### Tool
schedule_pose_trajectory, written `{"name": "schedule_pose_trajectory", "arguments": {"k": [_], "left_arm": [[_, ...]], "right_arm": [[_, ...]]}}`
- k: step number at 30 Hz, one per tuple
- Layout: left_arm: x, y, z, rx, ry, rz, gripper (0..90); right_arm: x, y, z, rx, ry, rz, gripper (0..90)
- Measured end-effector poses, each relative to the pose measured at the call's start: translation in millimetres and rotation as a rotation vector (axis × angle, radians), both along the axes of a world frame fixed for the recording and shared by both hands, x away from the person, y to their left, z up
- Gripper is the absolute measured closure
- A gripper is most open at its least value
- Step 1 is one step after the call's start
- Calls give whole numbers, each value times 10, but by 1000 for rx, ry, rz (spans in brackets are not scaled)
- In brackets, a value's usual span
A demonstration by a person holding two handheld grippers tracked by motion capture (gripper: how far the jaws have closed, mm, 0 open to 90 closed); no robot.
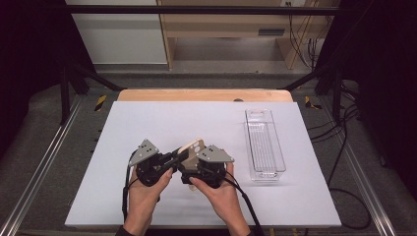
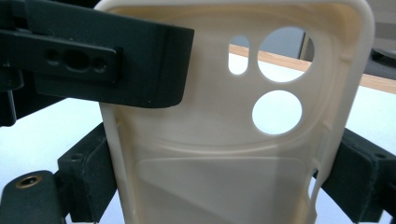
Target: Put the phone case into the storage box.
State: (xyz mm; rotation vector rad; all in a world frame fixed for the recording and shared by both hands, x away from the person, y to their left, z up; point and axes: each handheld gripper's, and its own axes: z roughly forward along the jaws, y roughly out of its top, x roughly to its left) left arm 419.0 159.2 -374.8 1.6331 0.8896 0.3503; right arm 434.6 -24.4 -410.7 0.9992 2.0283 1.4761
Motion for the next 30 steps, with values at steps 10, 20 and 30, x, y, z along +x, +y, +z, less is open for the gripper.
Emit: {"name": "schedule_pose_trajectory", "arguments": {"k": [10,20,30], "left_arm": [[5,-10,4,-3,1,-1,794],[13,-7,-1,8,0,-24,791],[-10,65,34,-41,-26,-16,710]], "right_arm": [[5,-18,26,-11,10,0,113],[5,-26,28,-25,12,4,117],[23,-86,60,-30,24,-40,120]]}}
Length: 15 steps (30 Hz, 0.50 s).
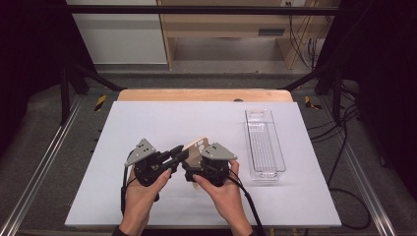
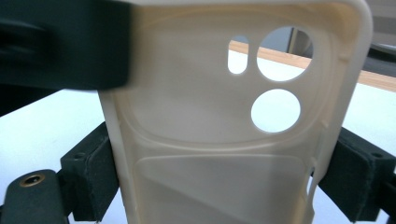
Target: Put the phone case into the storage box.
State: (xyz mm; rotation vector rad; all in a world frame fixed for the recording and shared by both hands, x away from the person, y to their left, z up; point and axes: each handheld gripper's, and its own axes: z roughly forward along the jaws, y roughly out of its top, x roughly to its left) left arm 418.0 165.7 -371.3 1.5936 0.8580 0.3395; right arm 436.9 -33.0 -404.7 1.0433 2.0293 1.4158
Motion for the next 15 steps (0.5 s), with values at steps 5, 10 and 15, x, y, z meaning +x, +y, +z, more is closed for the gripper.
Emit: {"name": "schedule_pose_trajectory", "arguments": {"k": [5,10,15], "left_arm": [[-49,82,53,-3,-23,24,678],[-88,173,89,20,-64,85,628],[-111,208,82,64,-120,133,504]], "right_arm": [[61,-84,7,4,-3,-32,120],[101,-164,35,10,-4,-50,121],[96,-248,68,18,-17,-69,121]]}}
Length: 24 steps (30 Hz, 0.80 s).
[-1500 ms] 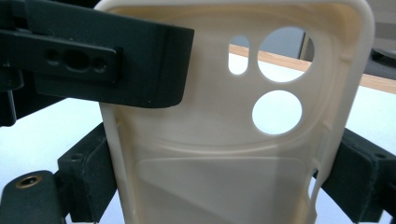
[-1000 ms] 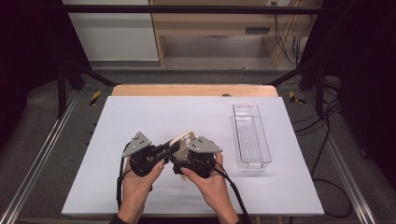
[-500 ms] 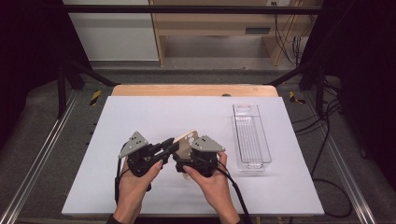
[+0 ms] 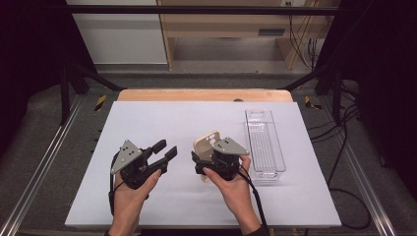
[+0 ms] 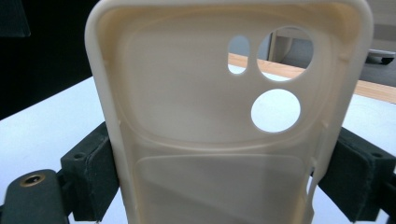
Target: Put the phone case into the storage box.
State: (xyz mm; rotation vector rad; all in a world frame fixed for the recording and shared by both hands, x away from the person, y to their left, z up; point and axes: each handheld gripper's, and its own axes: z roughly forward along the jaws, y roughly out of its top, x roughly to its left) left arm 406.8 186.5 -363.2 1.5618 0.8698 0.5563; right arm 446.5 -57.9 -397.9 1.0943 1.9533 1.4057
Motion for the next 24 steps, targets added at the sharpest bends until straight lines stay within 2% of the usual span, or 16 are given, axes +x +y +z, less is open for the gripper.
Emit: {"name": "schedule_pose_trajectory", "arguments": {"k": [2,4,8,12,16,19,24], "left_arm": [[3,13,-15,9,-21,24,407],[11,30,-35,36,-35,55,317],[63,71,-99,57,-39,70,236],[120,89,-186,72,-27,77,177],[167,116,-253,53,-8,75,145],[223,137,-287,55,7,70,128],[313,145,-357,71,28,48,122]], "right_arm": [[-6,-38,16,3,-5,-8,121],[-18,-81,33,-6,-17,-24,121],[-15,-170,37,-4,-23,-44,121],[51,-225,49,10,0,-44,122],[107,-275,91,6,2,-52,122],[161,-310,136,2,-10,-69,122],[275,-365,215,48,5,-65,122]]}}
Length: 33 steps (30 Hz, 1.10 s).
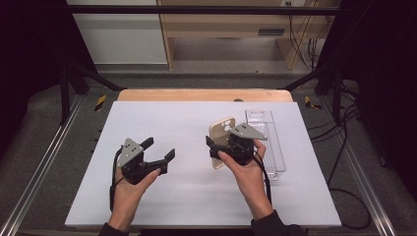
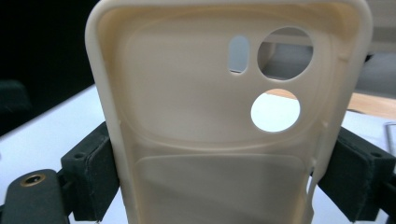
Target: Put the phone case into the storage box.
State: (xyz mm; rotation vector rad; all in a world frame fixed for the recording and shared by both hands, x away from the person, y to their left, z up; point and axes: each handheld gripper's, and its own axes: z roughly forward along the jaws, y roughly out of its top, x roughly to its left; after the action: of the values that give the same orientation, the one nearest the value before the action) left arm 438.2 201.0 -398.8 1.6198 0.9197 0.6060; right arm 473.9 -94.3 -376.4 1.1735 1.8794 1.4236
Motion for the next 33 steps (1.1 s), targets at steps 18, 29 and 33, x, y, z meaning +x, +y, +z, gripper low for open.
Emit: {"name": "schedule_pose_trajectory", "arguments": {"k": [18,29,33], "left_arm": [[304,97,-82,3,1,6,32],[432,257,-100,8,-17,47,33],[439,371,-111,-14,-13,71,34]], "right_arm": [[403,-408,376,44,2,-80,122],[632,-614,570,18,-13,-144,122],[694,-648,628,12,-17,-152,121]]}}
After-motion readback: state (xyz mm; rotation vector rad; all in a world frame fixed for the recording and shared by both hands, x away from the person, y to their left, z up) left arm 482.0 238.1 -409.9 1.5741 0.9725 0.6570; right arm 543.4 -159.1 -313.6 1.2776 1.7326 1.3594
